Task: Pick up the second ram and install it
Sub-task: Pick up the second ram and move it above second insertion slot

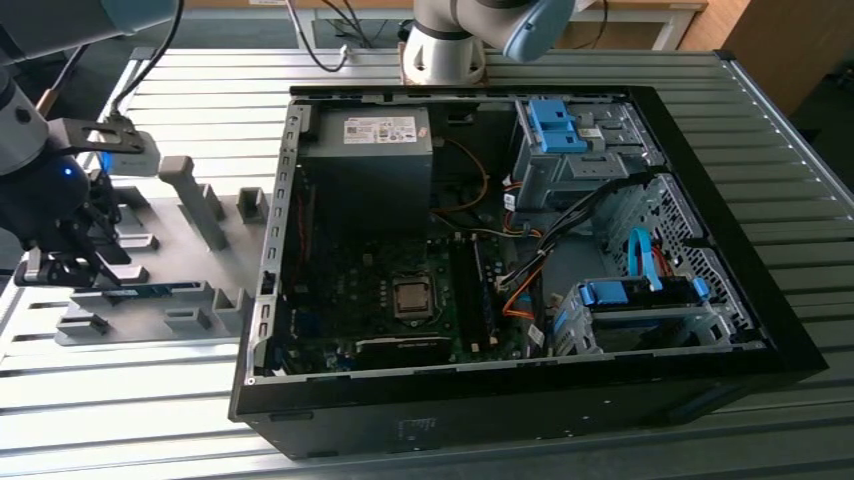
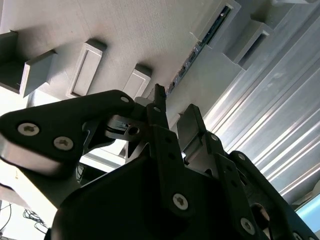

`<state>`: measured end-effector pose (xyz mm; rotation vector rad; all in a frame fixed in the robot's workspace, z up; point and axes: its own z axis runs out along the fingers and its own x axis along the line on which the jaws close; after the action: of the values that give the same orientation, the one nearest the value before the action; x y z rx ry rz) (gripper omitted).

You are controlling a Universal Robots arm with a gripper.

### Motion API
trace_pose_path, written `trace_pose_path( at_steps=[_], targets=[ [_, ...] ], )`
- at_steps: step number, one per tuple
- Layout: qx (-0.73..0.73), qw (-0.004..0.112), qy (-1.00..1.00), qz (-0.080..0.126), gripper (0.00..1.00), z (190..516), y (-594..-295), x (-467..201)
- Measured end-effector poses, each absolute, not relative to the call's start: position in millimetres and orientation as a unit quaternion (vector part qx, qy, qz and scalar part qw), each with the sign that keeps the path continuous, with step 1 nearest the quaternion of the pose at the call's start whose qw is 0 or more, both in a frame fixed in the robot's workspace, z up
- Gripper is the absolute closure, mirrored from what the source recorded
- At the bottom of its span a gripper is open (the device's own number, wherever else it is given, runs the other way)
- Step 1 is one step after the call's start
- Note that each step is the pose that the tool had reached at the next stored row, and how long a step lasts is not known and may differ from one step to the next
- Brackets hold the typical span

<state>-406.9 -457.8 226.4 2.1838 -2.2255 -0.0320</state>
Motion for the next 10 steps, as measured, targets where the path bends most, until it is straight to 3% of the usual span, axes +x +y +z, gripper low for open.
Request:
trace_pose_path(
  at_steps=[10],
  targets=[
    [0.701, 0.012, -0.713, -0.010, 0.63, 209, -458, -407]
  ],
)
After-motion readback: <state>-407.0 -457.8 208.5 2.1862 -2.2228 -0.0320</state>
